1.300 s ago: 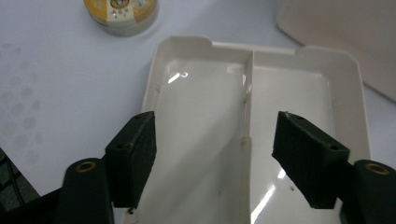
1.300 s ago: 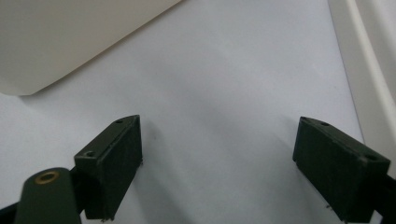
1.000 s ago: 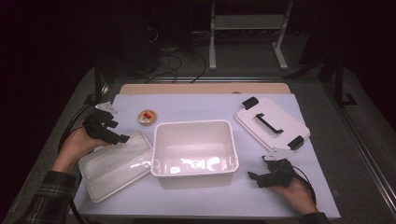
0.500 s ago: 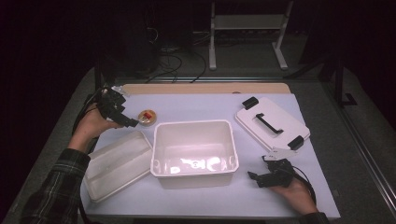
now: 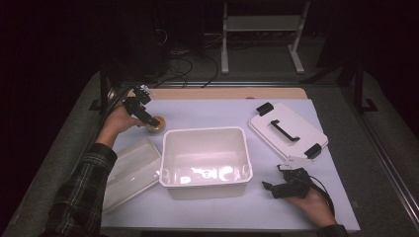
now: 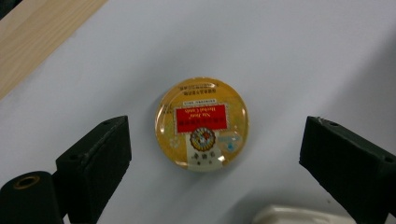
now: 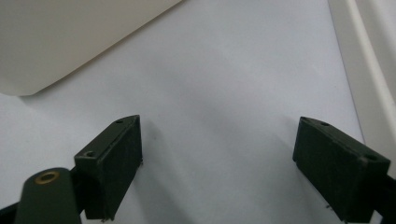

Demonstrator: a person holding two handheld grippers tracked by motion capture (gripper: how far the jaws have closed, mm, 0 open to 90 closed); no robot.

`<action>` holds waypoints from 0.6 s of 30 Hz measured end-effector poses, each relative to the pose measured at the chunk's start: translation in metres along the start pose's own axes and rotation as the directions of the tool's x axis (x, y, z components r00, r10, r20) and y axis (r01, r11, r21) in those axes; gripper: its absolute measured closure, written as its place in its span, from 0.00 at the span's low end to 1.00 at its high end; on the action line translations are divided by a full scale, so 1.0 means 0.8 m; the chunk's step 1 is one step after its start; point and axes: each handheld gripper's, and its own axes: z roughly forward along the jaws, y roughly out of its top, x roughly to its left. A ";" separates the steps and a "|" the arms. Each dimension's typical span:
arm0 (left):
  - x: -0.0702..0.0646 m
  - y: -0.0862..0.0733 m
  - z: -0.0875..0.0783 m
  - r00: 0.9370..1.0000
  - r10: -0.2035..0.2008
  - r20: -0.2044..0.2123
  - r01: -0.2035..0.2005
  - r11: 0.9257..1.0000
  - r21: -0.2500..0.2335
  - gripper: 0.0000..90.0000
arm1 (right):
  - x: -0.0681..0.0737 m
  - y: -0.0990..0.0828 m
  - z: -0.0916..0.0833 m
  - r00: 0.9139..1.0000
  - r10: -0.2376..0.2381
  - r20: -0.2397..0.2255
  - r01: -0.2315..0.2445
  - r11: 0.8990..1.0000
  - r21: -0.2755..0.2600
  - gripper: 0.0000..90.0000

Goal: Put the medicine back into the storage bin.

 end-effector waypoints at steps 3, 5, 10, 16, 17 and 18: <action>0.001 0.004 0.018 1.000 0.000 -0.006 0.000 1.000 0.020 0.09 | 0.000 0.000 0.000 1.000 0.000 0.000 0.000 1.000 0.000 0.17; 0.001 0.006 0.028 1.000 0.008 -0.015 -0.007 0.999 0.042 0.09 | 0.000 0.000 0.000 1.000 0.001 0.000 -0.001 1.000 0.000 0.17; 0.005 0.007 0.053 1.000 -0.006 -0.020 0.007 0.998 0.065 0.09 | 0.000 0.000 0.000 1.000 0.001 0.000 -0.001 1.000 0.000 0.17; 0.008 0.003 0.078 1.000 -0.025 -0.012 0.026 0.994 0.107 0.09 | 0.000 0.000 0.000 1.000 0.001 0.000 -0.001 1.000 0.000 0.17; 0.008 0.003 0.078 1.000 -0.025 -0.012 0.026 0.994 0.107 0.09 | 0.000 0.000 0.000 1.000 0.001 0.000 -0.001 1.000 0.000 0.17; 0.010 0.002 0.082 0.999 -0.034 -0.008 0.035 0.994 0.108 0.09 | 0.000 0.000 0.000 1.000 0.001 0.000 -0.001 1.000 0.000 0.17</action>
